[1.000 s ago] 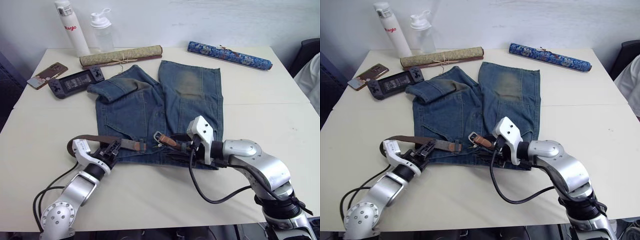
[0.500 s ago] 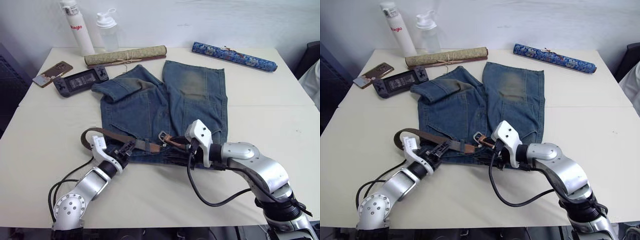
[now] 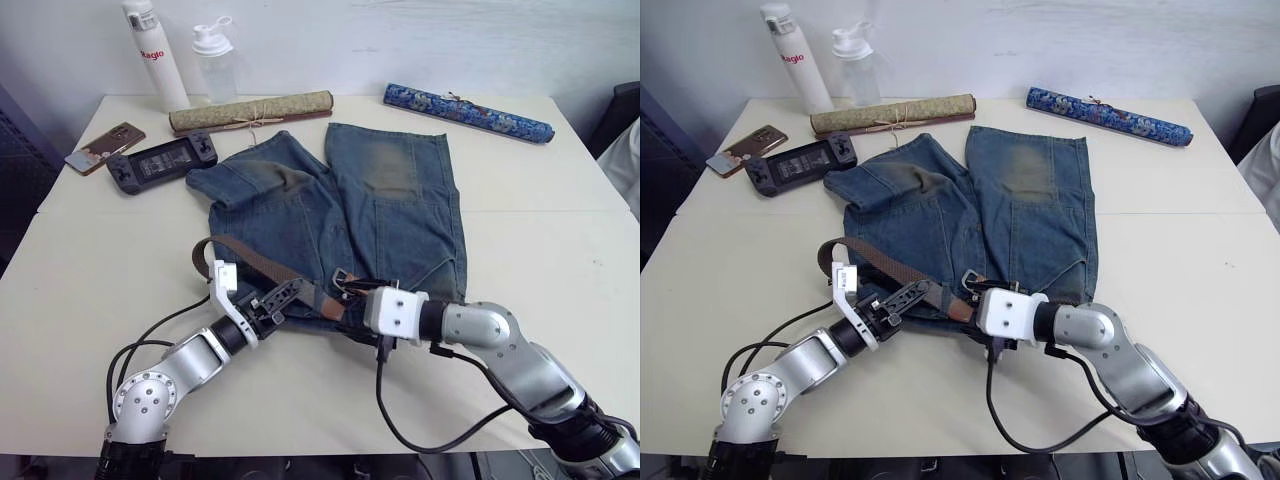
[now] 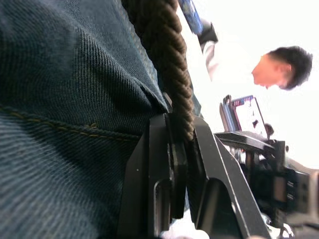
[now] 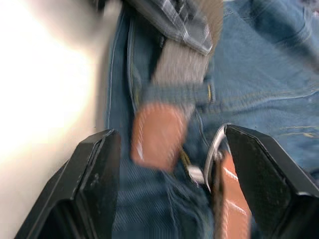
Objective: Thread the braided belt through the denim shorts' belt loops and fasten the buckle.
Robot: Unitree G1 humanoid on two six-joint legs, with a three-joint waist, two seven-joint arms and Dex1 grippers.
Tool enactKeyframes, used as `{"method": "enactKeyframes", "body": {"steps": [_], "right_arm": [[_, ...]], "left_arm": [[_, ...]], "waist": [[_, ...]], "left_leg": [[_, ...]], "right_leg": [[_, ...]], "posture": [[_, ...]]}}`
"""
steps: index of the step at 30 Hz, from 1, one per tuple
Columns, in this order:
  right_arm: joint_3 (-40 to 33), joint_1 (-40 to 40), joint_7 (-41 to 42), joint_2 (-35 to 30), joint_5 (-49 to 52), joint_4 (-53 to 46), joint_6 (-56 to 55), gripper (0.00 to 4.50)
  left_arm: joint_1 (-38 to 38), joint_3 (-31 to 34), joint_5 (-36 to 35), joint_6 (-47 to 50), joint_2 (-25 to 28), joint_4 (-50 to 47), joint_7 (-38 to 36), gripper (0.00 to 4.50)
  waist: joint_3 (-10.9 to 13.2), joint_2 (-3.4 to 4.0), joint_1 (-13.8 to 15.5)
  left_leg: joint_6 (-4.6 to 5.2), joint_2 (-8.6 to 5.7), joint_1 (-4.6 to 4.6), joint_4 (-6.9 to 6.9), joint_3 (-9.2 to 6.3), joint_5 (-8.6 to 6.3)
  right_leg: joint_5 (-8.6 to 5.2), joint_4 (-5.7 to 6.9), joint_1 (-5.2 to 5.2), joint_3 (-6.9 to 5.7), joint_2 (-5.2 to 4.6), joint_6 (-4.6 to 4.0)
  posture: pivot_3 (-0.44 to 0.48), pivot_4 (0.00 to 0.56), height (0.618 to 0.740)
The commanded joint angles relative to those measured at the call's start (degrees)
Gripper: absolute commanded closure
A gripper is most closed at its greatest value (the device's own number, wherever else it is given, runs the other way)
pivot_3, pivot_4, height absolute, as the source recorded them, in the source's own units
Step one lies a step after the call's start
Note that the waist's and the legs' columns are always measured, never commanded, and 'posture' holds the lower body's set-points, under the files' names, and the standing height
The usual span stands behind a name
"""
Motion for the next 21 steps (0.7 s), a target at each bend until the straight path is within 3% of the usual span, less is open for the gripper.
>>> {"method": "enactKeyframes", "body": {"steps": [1,9,21], "right_arm": [[-0.38,0.48,-3.9,1.34,-5.7,0.67,-9.49,0.98],[0.66,5.28,-8.65,2.16,-15.99,3.48,-19.58,0.98],[-1.31,7.29,-12.77,6.27,-21.56,5.2,-19.92,0.98]], "left_arm": [[-0.69,-0.36,-0.31,1.18,-0.85,-0.11,-1.55,4.5],[-1.03,0.62,-0.76,2.11,-2.33,1.61,0.27,4.5],[-0.3,2.81,-4.42,6.74,-5.3,8.2,9.35,4.5]], "waist": [[0.0,0.0,-0.01],[0.0,0.0,0.1],[-0.03,0.03,-0.01]], "left_leg": [[-0.01,0.0,0.0,0.0,0.0,0.0],[-0.04,0.01,0.01,0.05,-0.04,0.05],[-0.05,0.02,0.26,0.11,-0.1,0.07]], "right_leg": [[0.0,0.0,0.0,0.01,0.0,0.0],[0.0,0.02,0.04,0.02,-0.02,0.0],[0.0,0.17,0.26,0.02,-0.03,-0.01]], "posture": [[0.0,0.15,0.717],[0.0,0.15,0.717],[0.0,0.15,0.717]]}}
